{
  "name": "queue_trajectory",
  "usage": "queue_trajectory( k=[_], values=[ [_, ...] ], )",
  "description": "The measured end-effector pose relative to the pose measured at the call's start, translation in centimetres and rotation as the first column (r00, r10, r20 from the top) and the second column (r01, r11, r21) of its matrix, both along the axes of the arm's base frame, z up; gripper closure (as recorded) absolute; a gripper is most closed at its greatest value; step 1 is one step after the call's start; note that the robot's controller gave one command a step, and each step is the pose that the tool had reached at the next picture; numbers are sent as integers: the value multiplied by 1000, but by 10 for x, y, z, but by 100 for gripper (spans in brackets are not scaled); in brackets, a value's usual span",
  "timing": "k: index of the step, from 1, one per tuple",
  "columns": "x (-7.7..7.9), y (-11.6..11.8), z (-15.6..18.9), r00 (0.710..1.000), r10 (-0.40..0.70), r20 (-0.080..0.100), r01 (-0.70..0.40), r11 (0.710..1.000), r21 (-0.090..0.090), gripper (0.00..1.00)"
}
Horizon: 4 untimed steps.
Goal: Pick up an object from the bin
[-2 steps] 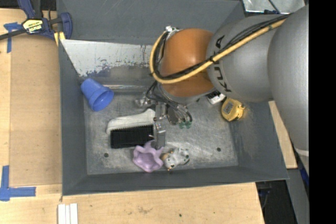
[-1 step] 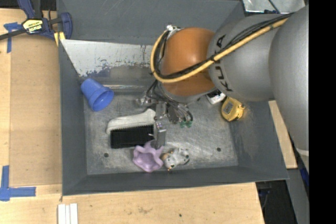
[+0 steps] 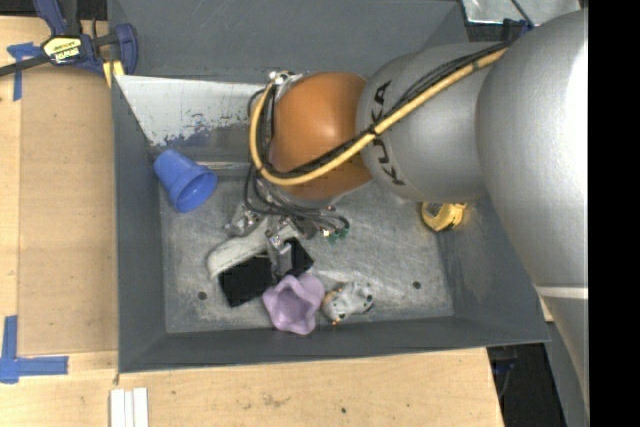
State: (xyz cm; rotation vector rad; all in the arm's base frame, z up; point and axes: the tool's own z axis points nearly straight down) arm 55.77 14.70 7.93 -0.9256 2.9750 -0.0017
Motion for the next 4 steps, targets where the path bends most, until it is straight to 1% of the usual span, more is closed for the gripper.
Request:
queue_trajectory(
  k=[1, 2, 3, 4],
  values=[
    [0, 0, 0, 1000, -1, 0, 1, 1000, 0, 100],
    [-6, 3, 34, 1000, 15, -27, -16, 1000, -7, 100],
    [-4, 5, 73, 999, 29, -17, -29, 1000, -5, 100],
    [-11, 3, 103, 999, 15, -33, -15, 1000, -8, 100]
  ],
)
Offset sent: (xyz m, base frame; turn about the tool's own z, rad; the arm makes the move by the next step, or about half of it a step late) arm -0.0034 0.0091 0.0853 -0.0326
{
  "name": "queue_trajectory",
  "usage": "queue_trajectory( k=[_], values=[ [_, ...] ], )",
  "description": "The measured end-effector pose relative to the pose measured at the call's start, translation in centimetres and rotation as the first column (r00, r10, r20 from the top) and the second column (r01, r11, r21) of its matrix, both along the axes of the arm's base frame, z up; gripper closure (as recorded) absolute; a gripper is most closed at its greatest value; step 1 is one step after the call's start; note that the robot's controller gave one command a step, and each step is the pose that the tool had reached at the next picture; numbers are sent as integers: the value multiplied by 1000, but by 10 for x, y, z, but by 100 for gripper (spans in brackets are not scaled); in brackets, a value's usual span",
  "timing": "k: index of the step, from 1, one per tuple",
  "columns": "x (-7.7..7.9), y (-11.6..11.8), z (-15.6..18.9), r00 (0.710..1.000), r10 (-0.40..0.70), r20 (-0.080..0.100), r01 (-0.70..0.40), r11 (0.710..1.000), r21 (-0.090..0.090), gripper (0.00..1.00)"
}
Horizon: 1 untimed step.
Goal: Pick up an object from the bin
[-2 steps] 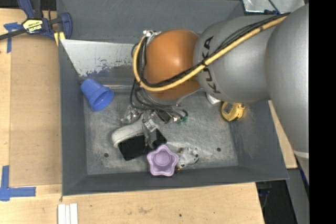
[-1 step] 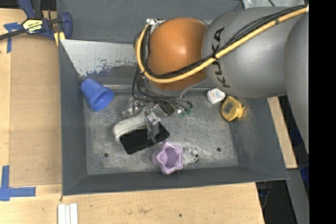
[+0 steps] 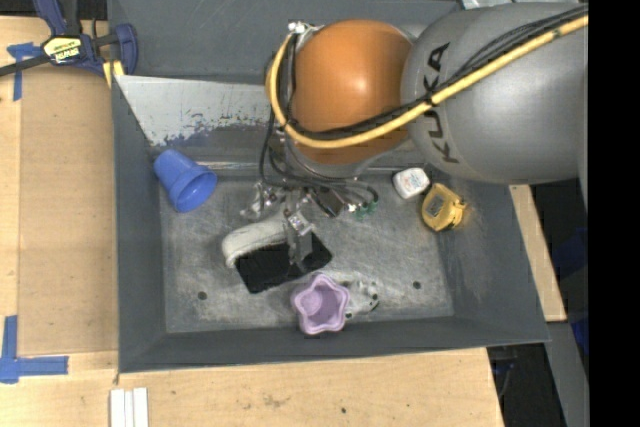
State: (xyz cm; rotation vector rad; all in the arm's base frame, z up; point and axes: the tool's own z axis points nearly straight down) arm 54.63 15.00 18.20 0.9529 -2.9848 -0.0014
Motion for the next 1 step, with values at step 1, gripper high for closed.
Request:
queue_trajectory(
  k=[1],
  values=[
    [15, -3, 45, 999, -35, 10, 35, 999, 3, 100]
  ],
)
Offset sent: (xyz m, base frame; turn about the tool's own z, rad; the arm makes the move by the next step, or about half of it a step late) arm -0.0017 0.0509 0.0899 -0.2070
